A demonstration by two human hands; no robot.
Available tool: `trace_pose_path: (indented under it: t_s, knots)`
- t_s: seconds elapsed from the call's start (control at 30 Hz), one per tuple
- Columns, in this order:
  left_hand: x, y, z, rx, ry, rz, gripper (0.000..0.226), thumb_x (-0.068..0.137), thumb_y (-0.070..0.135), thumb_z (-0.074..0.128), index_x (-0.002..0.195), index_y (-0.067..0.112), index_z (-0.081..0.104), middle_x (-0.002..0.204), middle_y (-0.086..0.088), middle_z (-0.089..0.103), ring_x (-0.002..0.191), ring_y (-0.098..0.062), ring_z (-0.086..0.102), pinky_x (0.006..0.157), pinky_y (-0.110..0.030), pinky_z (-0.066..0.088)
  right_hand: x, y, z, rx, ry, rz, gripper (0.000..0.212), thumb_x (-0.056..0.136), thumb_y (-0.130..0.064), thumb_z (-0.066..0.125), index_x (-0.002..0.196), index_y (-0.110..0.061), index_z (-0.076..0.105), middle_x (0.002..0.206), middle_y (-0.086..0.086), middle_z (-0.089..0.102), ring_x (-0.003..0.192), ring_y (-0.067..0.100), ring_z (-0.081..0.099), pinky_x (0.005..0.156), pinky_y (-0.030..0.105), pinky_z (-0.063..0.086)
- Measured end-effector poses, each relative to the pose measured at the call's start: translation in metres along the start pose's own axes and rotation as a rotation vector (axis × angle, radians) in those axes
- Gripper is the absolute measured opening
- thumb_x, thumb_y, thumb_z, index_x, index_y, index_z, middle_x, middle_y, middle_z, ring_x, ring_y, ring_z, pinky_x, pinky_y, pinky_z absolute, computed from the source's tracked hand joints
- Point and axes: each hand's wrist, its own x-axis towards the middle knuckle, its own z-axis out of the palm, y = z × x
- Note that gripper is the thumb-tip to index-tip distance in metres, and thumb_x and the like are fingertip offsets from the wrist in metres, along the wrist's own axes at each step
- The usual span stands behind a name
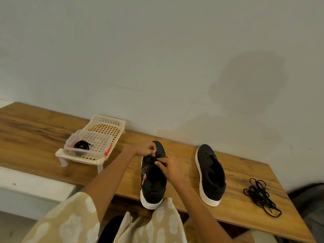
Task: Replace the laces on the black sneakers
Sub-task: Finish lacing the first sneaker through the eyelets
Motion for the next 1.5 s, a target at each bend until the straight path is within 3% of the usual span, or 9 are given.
trace_pose_path:
  t_s: [0.17, 0.37, 0.53, 0.67, 0.87, 1.07, 1.2, 1.37, 1.5]
  knots:
    - [-0.002, -0.001, 0.018, -0.439, 0.279, -0.152, 0.009, 0.098, 0.007, 0.042, 0.101, 0.005, 0.05, 0.083, -0.005, 0.064, 0.085, -0.02, 0.061, 0.057, -0.014, 0.048, -0.001, 0.0, 0.002, -0.003, -0.003, -0.011, 0.03, 0.095, -0.035, 0.052, 0.12, -0.025, 0.066, 0.111, 0.001, 0.063, 0.102, 0.018, 0.056, 0.078, 0.029, 0.044]
    - [-0.028, -0.013, 0.04, -0.728, 0.553, -0.23, 0.033, 0.089, 0.033, 0.062, 0.109, 0.014, 0.045, 0.102, -0.002, 0.058, 0.082, -0.011, 0.061, 0.069, -0.021, 0.049, -0.002, -0.003, 0.0, 0.025, -0.019, 0.039, 0.031, 0.095, -0.037, 0.051, 0.12, -0.026, 0.065, 0.112, 0.0, 0.065, 0.101, 0.017, 0.059, 0.08, 0.03, 0.047]
    - [-0.051, -0.021, 0.063, -0.614, 0.306, -0.2, 0.024, 0.09, 0.033, 0.061, 0.091, 0.01, 0.068, 0.087, -0.006, 0.069, 0.081, -0.015, 0.065, 0.076, -0.025, 0.051, -0.004, -0.006, -0.001, 0.005, 0.004, 0.065, 0.031, 0.095, -0.038, 0.052, 0.12, -0.026, 0.065, 0.115, -0.001, 0.065, 0.102, 0.016, 0.059, 0.079, 0.026, 0.044]
    - [-0.056, -0.019, 0.058, -0.66, 0.364, -0.118, 0.014, 0.091, 0.018, 0.061, 0.077, 0.015, 0.065, 0.082, -0.002, 0.067, 0.078, -0.014, 0.064, 0.084, -0.032, 0.051, -0.004, -0.008, -0.004, -0.012, -0.011, 0.073, 0.032, 0.095, -0.039, 0.05, 0.121, -0.027, 0.065, 0.113, -0.001, 0.064, 0.102, 0.016, 0.058, 0.078, 0.026, 0.043]
    - [-0.053, -0.014, 0.049, -0.601, 0.252, -0.093, 0.019, 0.092, 0.024, 0.059, 0.103, 0.012, 0.068, 0.097, -0.004, 0.069, 0.085, -0.011, 0.063, 0.077, -0.02, 0.049, -0.004, -0.005, -0.003, -0.01, -0.004, 0.065, 0.031, 0.096, -0.039, 0.05, 0.119, -0.027, 0.066, 0.111, -0.002, 0.065, 0.1, 0.015, 0.058, 0.071, 0.022, 0.039]
    - [-0.049, -0.016, 0.057, -0.673, 0.387, -0.171, 0.016, 0.095, 0.012, 0.052, 0.1, 0.01, 0.067, 0.084, 0.0, 0.07, 0.075, -0.01, 0.065, 0.087, -0.032, 0.053, -0.003, -0.005, -0.001, -0.026, -0.017, 0.054, 0.029, 0.096, -0.038, 0.049, 0.113, -0.026, 0.069, 0.103, 0.001, 0.063, 0.095, 0.017, 0.058, 0.07, 0.026, 0.04]
    - [-0.051, -0.014, 0.054, -0.727, 0.401, -0.195, 0.022, 0.09, 0.018, 0.062, 0.108, 0.006, 0.062, 0.098, -0.006, 0.07, 0.079, -0.012, 0.067, 0.083, -0.031, 0.055, -0.003, -0.002, 0.002, -0.013, -0.007, 0.064, 0.029, 0.095, -0.04, 0.049, 0.113, -0.028, 0.069, 0.105, -0.002, 0.064, 0.096, 0.016, 0.059, 0.068, 0.025, 0.039]
    - [-0.061, 0.005, 0.07, -0.306, 0.615, -0.074, 0.039, 0.072, 0.039, 0.077, 0.095, 0.024, 0.049, 0.094, 0.009, 0.051, 0.086, -0.01, 0.052, 0.069, -0.019, 0.038, -0.003, -0.003, 0.002, 0.035, 0.0, 0.104, 0.032, 0.094, -0.04, 0.052, 0.119, -0.025, 0.066, 0.116, -0.002, 0.065, 0.104, 0.016, 0.059, 0.077, 0.025, 0.045]
    - [-0.064, 0.013, 0.08, 0.296, 0.587, -0.032, 0.039, 0.075, 0.055, 0.066, 0.099, 0.028, 0.051, 0.111, 0.006, 0.044, 0.108, -0.013, 0.04, 0.083, -0.027, 0.032, -0.002, -0.006, -0.003, 0.105, -0.038, 0.108, 0.027, 0.094, -0.036, 0.052, 0.11, -0.027, 0.072, 0.101, -0.003, 0.072, 0.087, 0.013, 0.064, 0.058, 0.022, 0.04]
